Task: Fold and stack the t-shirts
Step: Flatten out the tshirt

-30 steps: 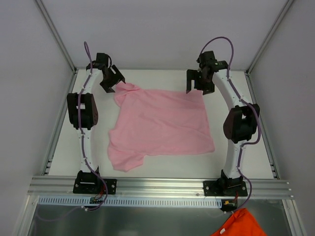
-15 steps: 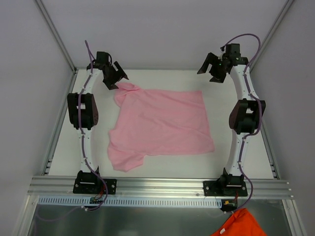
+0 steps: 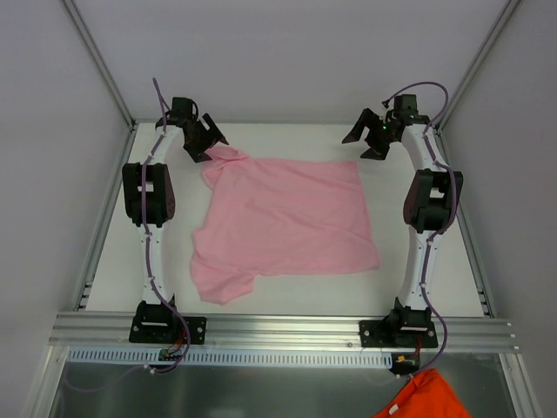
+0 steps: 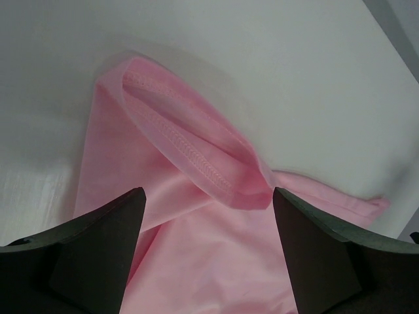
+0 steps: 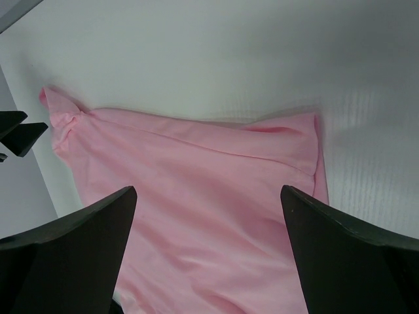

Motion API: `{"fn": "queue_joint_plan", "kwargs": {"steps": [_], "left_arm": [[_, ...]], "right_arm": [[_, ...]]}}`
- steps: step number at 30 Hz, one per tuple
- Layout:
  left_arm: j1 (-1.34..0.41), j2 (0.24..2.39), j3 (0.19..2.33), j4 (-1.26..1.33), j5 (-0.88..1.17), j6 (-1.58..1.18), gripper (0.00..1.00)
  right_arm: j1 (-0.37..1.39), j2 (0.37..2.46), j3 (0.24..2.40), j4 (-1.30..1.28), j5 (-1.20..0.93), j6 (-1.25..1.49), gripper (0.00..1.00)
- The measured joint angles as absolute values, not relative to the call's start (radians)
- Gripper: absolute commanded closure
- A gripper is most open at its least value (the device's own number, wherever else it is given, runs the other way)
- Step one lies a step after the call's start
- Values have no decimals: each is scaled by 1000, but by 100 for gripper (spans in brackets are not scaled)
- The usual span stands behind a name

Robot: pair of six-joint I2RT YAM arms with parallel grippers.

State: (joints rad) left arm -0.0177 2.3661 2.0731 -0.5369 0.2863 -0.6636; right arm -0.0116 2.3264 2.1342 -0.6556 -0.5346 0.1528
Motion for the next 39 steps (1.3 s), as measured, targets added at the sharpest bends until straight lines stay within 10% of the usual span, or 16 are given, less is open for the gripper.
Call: {"fn": "queue_joint_plan", "kwargs": {"steps": [15, 32, 39], "left_arm": [[-18, 2389, 2054, -522, 283, -664, 24], [-18, 2398, 2046, -521, 252, -665, 65], [-18, 2398, 2046, -532, 236, -667, 49]], "right_arm": [[-16, 2328, 2075, -598, -581, 126, 7], [-15, 2335, 2071, -580, -584, 114, 9], [-15, 2335, 2064, -580, -584, 109, 10]]}}
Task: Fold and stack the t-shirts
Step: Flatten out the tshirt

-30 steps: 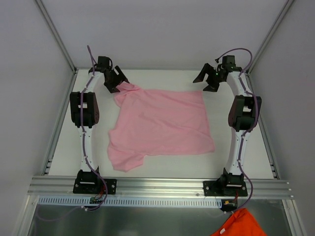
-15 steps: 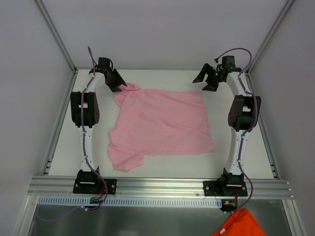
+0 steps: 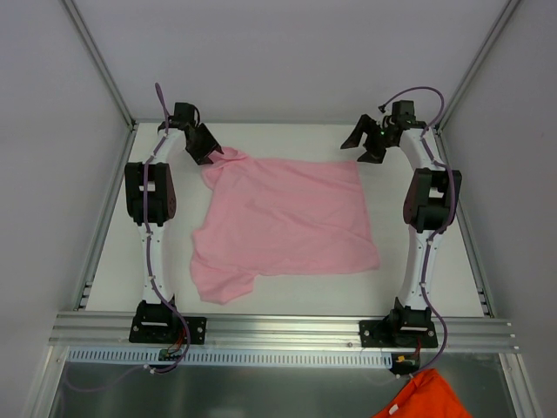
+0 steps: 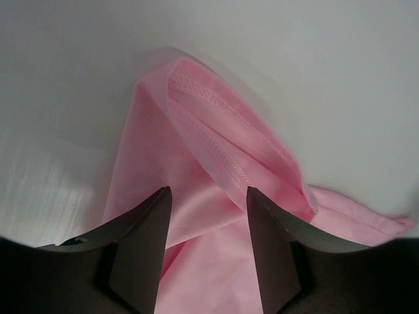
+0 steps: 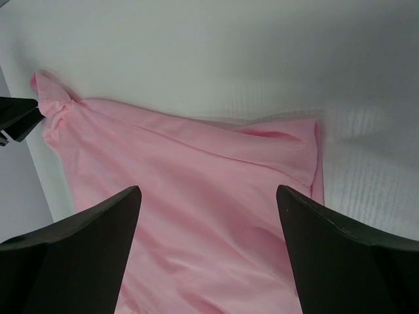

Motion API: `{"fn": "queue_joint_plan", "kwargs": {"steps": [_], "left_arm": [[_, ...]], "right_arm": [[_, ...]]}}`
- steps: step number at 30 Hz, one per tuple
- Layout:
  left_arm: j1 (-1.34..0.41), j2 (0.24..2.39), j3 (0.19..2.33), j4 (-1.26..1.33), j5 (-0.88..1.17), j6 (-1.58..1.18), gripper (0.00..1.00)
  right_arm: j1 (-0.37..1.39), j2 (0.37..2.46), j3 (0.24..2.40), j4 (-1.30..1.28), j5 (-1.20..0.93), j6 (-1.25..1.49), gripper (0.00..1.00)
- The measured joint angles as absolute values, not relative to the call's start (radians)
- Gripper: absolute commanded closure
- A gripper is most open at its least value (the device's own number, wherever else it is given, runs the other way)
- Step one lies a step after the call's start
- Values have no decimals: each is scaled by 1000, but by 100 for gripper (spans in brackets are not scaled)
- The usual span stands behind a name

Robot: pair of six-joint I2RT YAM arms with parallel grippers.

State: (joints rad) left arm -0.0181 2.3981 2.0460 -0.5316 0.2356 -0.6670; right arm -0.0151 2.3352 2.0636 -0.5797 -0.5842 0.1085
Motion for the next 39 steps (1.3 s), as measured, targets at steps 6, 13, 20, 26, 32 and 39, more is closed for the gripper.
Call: {"fn": "queue_joint_plan", "kwargs": {"steps": [6, 13, 20, 26, 32, 39], "left_arm": [[-18, 2402, 2045, -539, 221, -670, 48], [-18, 2420, 2048, -537, 226, -691, 40], [-20, 2420, 2055, -523, 228, -689, 27], [-27, 2411, 2069, -521, 224, -655, 16], [-26, 2337, 2093, -521, 221, -626, 13], [-27, 1990, 1850, -467, 197, -610, 12]], "right_arm": [[-10, 2334, 2001, -579, -584, 95, 11], [-5, 2287, 1971, -585, -584, 73, 12], [40, 2169, 1920, -587, -558, 40, 12], [95, 2072, 1801, -575, -525, 12, 12], [147, 1953, 1682, -599, -464, -27, 12], [171, 1746, 1548, -626, -385, -54, 11]]}}
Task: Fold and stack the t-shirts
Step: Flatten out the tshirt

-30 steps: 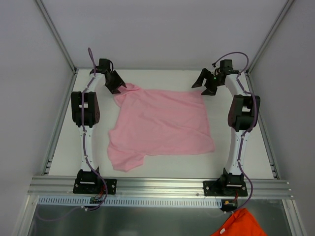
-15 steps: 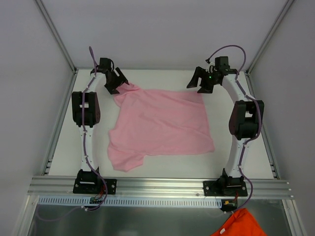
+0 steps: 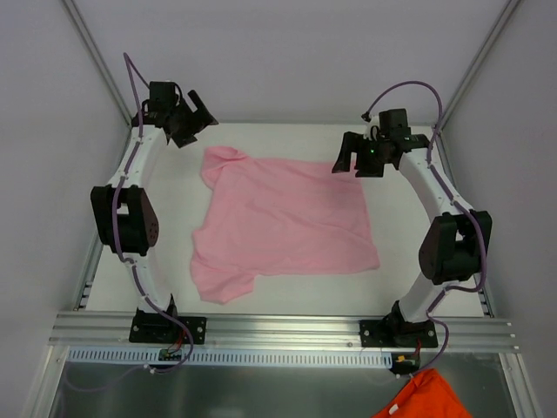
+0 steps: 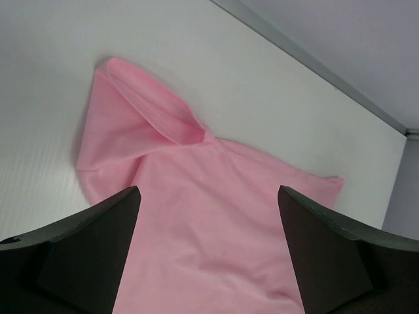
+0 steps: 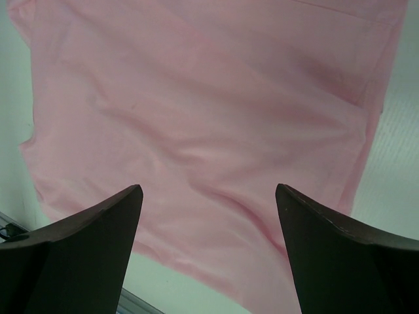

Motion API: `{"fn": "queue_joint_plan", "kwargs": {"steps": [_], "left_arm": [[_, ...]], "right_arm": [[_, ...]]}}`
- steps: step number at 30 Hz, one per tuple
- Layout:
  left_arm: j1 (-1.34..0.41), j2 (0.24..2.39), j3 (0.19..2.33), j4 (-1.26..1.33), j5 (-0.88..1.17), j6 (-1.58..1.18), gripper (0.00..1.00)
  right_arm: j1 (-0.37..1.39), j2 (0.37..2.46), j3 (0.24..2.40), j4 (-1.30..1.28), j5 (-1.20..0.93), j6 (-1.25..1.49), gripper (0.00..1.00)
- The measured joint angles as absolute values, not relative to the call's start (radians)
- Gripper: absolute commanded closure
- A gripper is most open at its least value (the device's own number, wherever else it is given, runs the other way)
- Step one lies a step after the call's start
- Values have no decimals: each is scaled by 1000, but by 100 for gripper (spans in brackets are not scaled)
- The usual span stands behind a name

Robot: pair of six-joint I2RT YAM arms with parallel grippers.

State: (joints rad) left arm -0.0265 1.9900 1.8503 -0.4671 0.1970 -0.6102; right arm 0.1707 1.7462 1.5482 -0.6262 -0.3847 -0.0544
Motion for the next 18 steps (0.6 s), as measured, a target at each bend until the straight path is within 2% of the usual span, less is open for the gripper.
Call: {"fn": "queue_joint_plan", "kwargs": {"steps": [7, 11, 18], "left_arm": [[-27, 1761, 1608, -407, 203, -612, 12], [-27, 1760, 1522, -416, 205, -611, 12], [-27, 1763, 1518, -427, 205, -610, 13]], "right_arm": [[170, 1641, 1533, -680, -307, -81, 11], [170, 1620, 1525, -715, -273, -96, 11], [169, 1617, 1522, -737, -249, -105, 12]]}}
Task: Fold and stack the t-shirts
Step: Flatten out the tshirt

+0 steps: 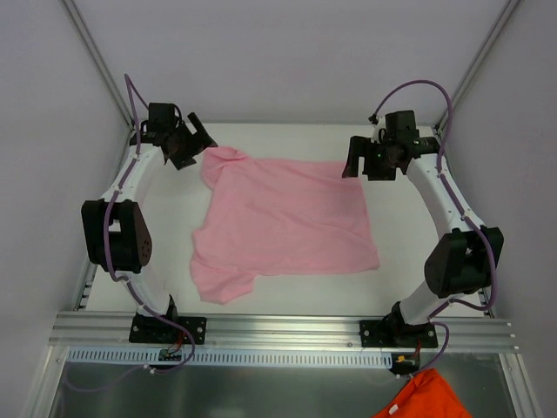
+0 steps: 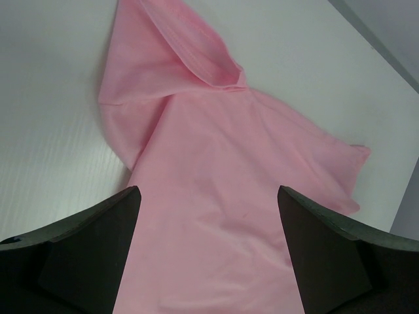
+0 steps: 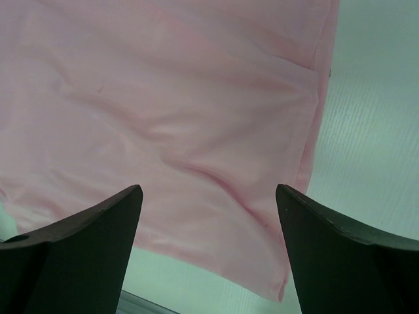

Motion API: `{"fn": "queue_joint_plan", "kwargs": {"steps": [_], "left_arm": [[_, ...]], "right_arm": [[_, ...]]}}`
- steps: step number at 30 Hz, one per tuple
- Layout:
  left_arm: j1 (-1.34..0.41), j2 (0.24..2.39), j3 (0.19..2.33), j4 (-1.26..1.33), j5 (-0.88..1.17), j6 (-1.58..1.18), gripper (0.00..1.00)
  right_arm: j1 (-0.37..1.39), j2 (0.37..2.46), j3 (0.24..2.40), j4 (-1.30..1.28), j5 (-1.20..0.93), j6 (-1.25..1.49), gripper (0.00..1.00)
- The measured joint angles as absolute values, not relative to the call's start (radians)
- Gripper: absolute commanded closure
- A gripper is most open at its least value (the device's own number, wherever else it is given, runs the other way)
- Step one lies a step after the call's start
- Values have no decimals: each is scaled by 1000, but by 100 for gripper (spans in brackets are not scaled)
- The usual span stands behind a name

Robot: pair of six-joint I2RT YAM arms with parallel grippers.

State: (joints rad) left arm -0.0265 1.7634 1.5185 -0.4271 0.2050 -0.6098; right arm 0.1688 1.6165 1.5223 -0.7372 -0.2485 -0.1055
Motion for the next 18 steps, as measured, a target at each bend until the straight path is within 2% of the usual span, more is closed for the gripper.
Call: {"fn": "queue_joint_plan", "kwargs": {"steps": [6, 13, 18], "left_arm": [[-27, 1787, 1559, -443, 204, -611, 13], [-27, 2035, 1761, -469, 225, -622, 16], [-27, 2123, 1758, -501, 244, -644, 16]], "right_arm": [[167, 1613, 1508, -743, -244, -108, 11], [147, 1678, 1564, -744, -267, -75, 12], [147, 1747, 1609, -751, -286, -63, 13]]}}
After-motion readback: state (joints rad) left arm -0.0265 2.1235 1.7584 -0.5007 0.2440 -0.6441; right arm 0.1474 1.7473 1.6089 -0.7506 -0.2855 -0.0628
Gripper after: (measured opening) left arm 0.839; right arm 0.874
